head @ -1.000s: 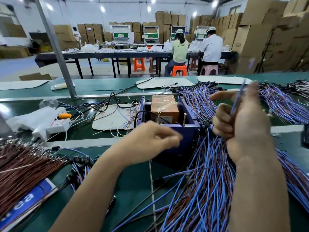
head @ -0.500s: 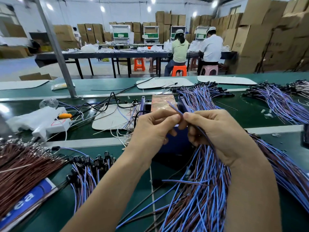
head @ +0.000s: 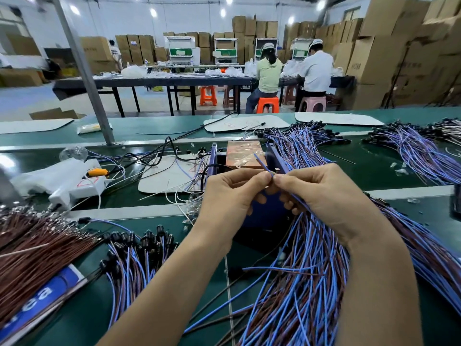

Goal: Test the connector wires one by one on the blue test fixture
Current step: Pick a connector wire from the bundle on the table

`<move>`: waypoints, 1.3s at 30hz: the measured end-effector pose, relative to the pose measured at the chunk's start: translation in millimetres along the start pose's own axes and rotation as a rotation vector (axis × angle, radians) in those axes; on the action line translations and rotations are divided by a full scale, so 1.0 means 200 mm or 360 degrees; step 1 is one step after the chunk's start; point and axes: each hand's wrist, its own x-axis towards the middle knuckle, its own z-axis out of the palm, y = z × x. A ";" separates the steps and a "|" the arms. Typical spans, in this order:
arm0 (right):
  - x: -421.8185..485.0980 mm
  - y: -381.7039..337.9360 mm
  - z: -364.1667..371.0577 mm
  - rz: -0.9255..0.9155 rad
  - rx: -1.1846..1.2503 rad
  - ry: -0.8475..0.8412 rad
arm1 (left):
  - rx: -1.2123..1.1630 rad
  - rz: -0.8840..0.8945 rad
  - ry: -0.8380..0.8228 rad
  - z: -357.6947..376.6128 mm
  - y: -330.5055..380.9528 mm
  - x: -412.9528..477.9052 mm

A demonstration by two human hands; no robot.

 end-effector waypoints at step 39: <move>0.11 0.23 -0.06 0.0140 -0.0153 0.0599 | 0.0765 -0.0055 -0.0066 -0.28 -0.14 0.21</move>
